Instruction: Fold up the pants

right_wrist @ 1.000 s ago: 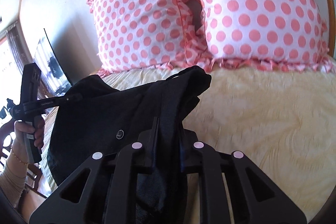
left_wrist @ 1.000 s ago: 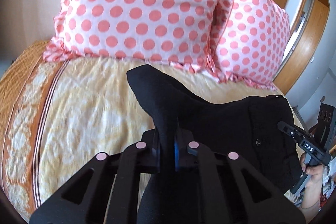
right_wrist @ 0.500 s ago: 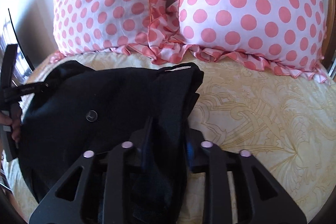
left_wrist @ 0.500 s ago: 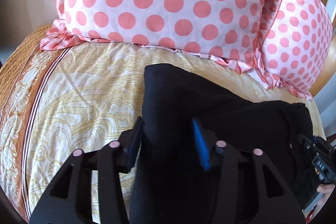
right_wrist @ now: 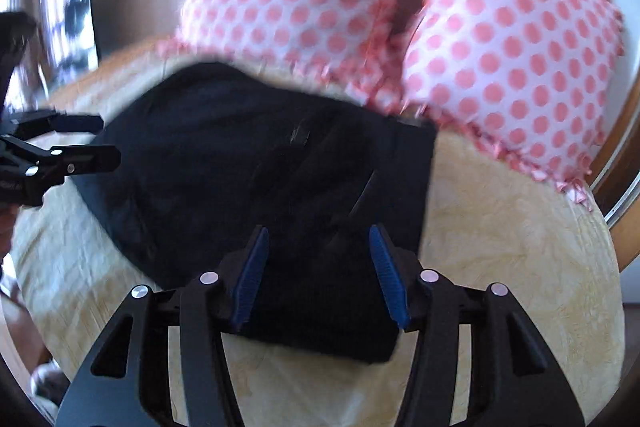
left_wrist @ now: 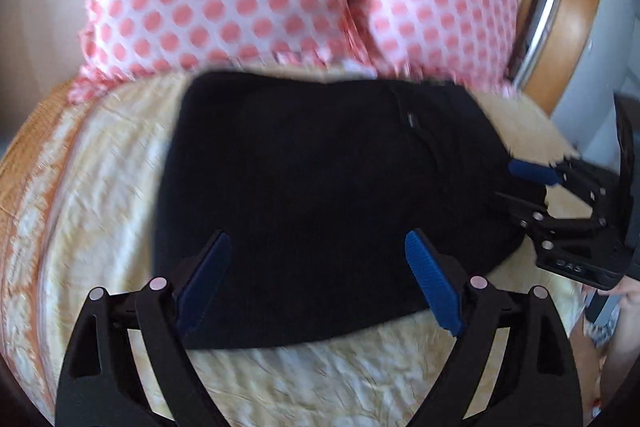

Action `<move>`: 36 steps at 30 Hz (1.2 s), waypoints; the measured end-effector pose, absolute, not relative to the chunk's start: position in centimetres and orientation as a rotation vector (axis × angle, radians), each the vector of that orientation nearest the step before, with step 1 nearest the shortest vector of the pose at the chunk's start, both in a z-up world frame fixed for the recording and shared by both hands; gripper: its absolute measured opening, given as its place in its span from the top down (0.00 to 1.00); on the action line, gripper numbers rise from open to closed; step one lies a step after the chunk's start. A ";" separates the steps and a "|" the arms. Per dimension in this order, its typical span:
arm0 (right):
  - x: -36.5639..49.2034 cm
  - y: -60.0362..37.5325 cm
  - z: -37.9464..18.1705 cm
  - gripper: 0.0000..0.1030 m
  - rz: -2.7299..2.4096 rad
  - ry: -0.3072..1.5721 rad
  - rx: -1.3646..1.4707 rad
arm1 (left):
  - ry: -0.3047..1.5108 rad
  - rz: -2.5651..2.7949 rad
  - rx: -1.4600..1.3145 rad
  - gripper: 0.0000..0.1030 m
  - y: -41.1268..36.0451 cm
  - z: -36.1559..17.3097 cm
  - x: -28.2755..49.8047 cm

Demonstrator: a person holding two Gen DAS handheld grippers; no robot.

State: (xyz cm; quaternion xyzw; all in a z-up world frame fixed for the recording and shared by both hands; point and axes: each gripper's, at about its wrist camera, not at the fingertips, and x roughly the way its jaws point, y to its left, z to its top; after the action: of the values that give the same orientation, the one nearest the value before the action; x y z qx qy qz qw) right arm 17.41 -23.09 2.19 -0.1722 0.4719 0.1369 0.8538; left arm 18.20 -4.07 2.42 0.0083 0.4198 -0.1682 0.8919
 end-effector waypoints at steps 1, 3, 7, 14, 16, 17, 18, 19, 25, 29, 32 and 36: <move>17.5 -23.0 2.3 0.46 0.278 0.985 -0.348 | 0.892 -0.337 0.025 0.13 -4.3 1.6 18.3; 18.1 -23.5 2.3 0.44 0.269 1.020 -0.289 | 0.880 -0.323 0.029 0.07 -4.8 0.9 18.6; 17.3 -24.9 3.4 0.37 0.234 0.991 -0.167 | 0.877 -0.308 -0.023 0.06 -4.2 1.6 18.3; 9.5 -25.8 5.2 0.05 0.224 0.839 -0.024 | 0.723 -0.217 -0.001 0.02 -1.2 3.4 10.6; 7.9 -25.2 4.2 0.05 0.221 0.855 -0.012 | 0.716 -0.183 0.008 0.02 -0.8 2.7 8.7; 7.4 -24.9 3.9 0.05 0.215 0.861 -0.006 | 0.715 -0.162 0.014 0.02 -0.6 2.3 8.0; 6.9 -24.7 3.5 0.05 0.211 0.869 0.007 | 0.714 -0.136 0.019 0.02 -0.5 1.8 7.2; 6.5 -24.4 3.3 0.05 0.209 0.874 0.021 | 0.713 -0.119 0.018 0.02 -0.2 1.6 6.7; 5.7 -22.8 2.1 0.04 0.189 0.914 0.027 | 0.724 -0.056 0.006 0.02 0.8 0.2 5.6; 5.3 -22.2 2.0 0.04 0.158 0.902 0.003 | 0.736 -0.037 -0.010 0.02 1.5 -0.4 5.6; 5.3 -21.9 1.9 0.03 0.134 0.904 -0.005 | 0.744 -0.042 -0.010 0.02 1.5 -0.8 6.0; 5.2 -21.4 1.9 0.03 0.128 0.898 -0.017 | 0.743 -0.044 0.016 0.02 1.0 -0.9 6.3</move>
State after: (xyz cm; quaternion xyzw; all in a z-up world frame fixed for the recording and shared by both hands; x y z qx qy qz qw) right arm 5.20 -21.42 1.87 -0.0083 0.4337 0.0618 0.8989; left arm 6.30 1.02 -0.92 0.0076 0.3632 -0.0213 0.9314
